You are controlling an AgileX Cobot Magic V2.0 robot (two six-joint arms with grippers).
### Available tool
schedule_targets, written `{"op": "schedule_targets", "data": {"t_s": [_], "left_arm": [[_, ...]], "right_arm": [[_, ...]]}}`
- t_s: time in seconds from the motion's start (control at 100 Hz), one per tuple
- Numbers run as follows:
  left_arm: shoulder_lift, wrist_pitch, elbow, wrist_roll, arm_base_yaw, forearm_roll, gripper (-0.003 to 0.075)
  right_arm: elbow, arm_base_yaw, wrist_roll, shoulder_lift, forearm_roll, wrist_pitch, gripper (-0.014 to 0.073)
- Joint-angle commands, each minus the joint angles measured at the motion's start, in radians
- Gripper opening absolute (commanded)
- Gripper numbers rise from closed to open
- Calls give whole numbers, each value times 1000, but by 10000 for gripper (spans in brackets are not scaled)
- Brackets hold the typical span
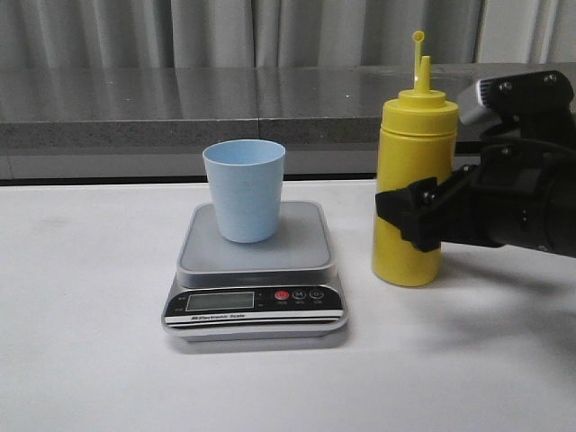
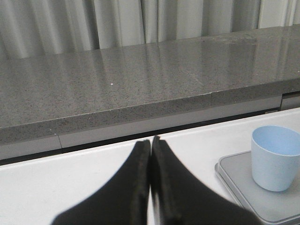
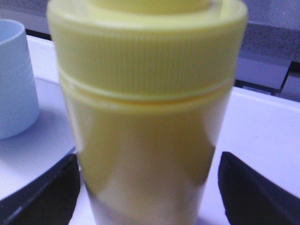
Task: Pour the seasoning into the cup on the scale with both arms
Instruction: 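Lower the yellow bottle back onto the table beside the scale, then open the right gripper and pull it back from the bottle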
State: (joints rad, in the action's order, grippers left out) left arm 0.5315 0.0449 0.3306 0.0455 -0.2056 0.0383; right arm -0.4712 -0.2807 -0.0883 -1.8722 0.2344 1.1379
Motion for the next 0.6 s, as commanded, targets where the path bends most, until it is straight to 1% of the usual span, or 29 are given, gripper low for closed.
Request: {"op": "schedule_targets", "data": {"t_s": [0.0,0.32,0.59], "left_arm": [[3,82,26,-3,3,6,-18],[3,82,26,-3,3,6,-18],[3,82,26,-3,3,6,-18]], "right_arm": [[17,6,11,41,-10,163,600],[97,6,11,87,-57,163,600],[203,6,11,267,-152,155,600]]}}
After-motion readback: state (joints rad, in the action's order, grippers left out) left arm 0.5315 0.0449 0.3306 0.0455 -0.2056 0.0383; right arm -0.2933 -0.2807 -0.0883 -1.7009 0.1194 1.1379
